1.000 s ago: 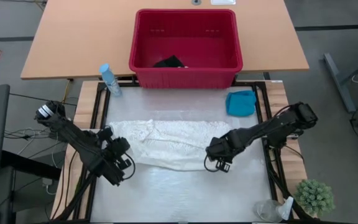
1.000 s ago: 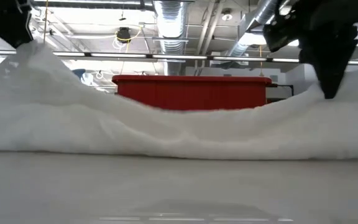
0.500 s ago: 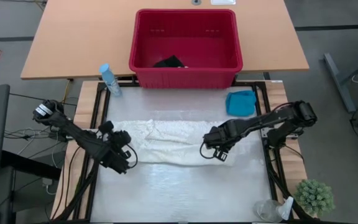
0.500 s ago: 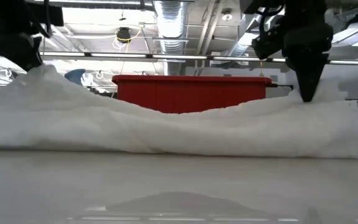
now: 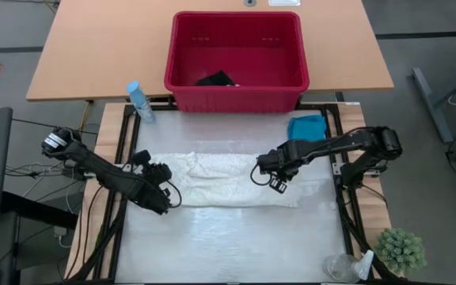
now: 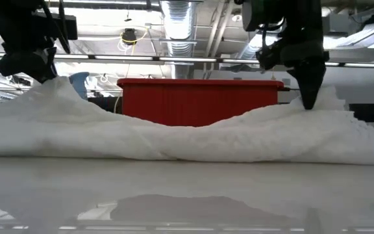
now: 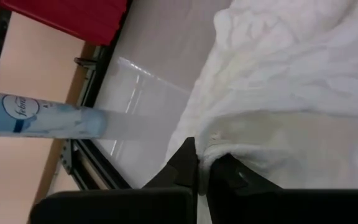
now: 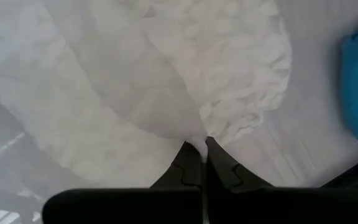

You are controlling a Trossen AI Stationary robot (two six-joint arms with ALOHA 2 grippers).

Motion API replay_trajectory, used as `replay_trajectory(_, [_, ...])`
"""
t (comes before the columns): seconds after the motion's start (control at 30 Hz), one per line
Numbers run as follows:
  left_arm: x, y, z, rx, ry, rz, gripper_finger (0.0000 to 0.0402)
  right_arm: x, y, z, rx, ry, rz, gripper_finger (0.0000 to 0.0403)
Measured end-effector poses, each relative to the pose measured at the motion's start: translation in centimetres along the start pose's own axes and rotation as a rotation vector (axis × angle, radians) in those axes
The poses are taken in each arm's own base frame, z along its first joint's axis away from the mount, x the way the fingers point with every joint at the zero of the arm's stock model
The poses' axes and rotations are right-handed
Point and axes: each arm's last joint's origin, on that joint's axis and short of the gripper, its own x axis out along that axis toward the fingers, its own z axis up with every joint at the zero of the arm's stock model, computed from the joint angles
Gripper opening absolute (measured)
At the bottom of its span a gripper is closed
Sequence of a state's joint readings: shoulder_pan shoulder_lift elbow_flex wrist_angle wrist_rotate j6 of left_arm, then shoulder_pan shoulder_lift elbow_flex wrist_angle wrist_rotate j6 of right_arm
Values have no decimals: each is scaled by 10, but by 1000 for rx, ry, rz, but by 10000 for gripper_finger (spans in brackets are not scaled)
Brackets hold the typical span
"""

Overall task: Fold laundry
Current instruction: Fold the white blouse

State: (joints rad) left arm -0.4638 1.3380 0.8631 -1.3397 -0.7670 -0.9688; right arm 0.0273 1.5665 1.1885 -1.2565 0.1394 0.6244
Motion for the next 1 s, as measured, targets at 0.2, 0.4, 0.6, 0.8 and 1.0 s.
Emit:
replay_trajectory(0.2, [4, 0, 5, -12, -5, -2, 0, 1, -5, 3, 3, 3, 0, 36])
replay_trajectory(0.4, [7, 2, 8, -28, -23, 18, 6, 1, -4, 4, -27, 0, 9, 75])
replay_trajectory(0.6, [7, 2, 9, -29, -30, 20, 54, 1, -6, 6, -16, -2, 9, 94])
replay_trajectory(0.8, [13, 6, 11, -47, 35, 15, 120, 2, -13, 10, 7, -11, -7, 133])
replay_trajectory(1.0, [20, 22, 12, -15, 55, 153, 171, 3, -17, 15, -23, -43, -23, 190])
